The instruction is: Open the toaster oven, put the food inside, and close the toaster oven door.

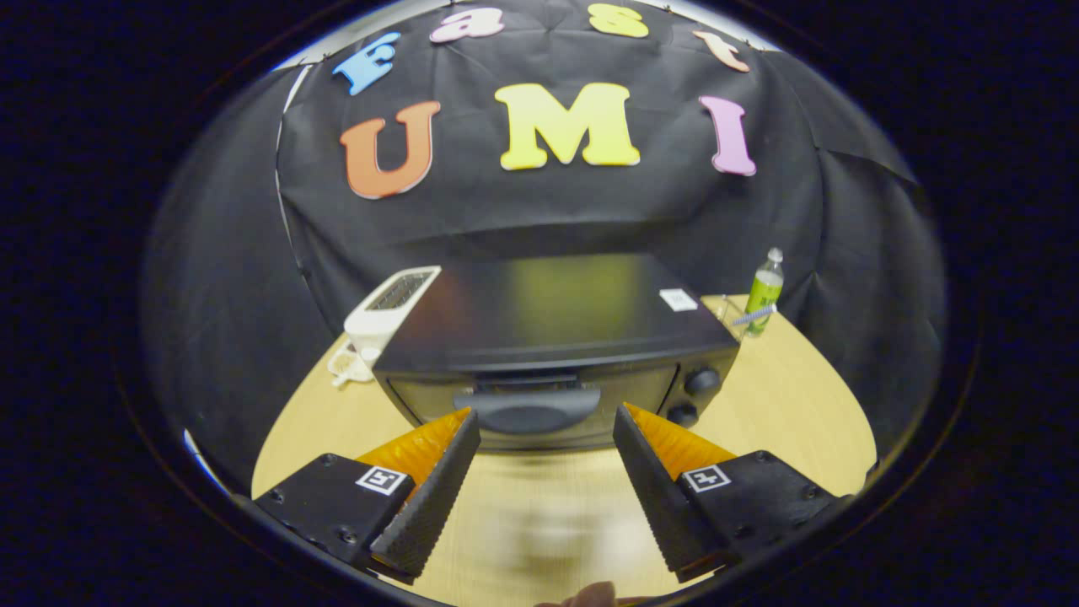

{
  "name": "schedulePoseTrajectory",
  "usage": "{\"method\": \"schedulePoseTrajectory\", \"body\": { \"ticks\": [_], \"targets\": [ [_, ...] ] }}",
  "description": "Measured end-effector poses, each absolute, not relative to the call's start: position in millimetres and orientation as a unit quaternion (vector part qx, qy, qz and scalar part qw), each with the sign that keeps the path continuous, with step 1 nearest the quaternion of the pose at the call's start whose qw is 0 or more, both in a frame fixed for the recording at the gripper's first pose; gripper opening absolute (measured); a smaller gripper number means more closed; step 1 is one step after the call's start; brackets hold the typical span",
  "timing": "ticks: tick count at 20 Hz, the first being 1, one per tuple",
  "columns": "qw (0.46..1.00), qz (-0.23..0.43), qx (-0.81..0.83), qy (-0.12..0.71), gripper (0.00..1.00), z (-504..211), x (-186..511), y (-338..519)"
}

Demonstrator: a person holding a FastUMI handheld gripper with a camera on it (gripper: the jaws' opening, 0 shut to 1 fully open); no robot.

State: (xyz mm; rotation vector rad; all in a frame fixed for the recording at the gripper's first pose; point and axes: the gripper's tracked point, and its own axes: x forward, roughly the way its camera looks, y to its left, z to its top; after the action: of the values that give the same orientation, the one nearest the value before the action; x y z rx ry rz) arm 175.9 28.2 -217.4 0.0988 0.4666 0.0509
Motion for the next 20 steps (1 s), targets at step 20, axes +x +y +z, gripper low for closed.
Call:
{"method": "schedulePoseTrajectory", "body": {
  "ticks": [20],
  "targets": [
    [0.998,0.028,0.042,0.046,1.00,-36,-5,-5]
  ]
}}
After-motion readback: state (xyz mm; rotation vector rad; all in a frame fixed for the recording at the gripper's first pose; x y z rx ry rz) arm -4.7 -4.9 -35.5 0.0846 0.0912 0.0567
